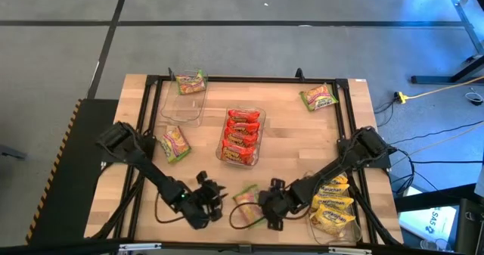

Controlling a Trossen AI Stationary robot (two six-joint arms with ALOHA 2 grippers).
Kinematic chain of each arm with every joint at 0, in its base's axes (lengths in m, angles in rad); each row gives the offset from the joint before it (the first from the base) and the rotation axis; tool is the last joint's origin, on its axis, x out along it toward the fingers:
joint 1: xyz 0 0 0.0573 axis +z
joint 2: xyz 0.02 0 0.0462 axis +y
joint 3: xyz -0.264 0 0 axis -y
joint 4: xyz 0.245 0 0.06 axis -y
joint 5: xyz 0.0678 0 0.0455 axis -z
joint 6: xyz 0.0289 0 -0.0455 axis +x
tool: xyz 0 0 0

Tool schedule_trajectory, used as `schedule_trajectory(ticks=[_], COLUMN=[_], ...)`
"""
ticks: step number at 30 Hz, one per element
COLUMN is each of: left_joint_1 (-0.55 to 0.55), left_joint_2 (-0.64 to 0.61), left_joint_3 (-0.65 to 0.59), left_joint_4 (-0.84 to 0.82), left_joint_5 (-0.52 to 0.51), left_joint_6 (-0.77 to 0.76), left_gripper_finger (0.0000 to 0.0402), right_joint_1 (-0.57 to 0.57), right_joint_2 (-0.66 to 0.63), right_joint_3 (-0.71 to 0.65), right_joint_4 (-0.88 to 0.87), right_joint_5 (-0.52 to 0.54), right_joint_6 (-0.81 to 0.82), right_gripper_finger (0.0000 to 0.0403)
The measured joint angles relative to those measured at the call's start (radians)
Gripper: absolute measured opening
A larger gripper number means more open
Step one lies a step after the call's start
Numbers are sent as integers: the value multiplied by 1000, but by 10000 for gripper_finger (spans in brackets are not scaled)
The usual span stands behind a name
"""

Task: Sort Maruchan noodles
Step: Put the bottom green noodle pack into the top transparent bin

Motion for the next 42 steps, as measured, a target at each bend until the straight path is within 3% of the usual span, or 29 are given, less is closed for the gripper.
schedule_trajectory(ticks=[9, 15, 21, 25, 29, 42], left_joint_1=[-44, -56, -49, -42, -30, 16], left_joint_2=[-59, 8, 117, 165, 197, 226], left_joint_3=[0, 0, 0, 0, 1, 2], left_joint_4=[30, 265, 480, 498, 507, 521], left_joint_5=[53, 75, 126, 134, 136, 201], left_joint_6=[70, 171, 262, 235, 215, 160], left_gripper_finger=[114, 114, 115, 114, 114, 115], right_joint_1=[1, -23, -69, -99, -122, -119], right_joint_2=[-77, -125, -152, -161, -159, -133], right_joint_3=[31, 17, -165, -318, -409, -420], right_joint_4=[-119, -108, 268, 536, 685, 724], right_joint_5=[80, 89, -17, -73, -111, -106], right_joint_6=[28, 32, 80, 187, 281, 387], right_gripper_finger=[237, 237, 237, 237, 237, 237])
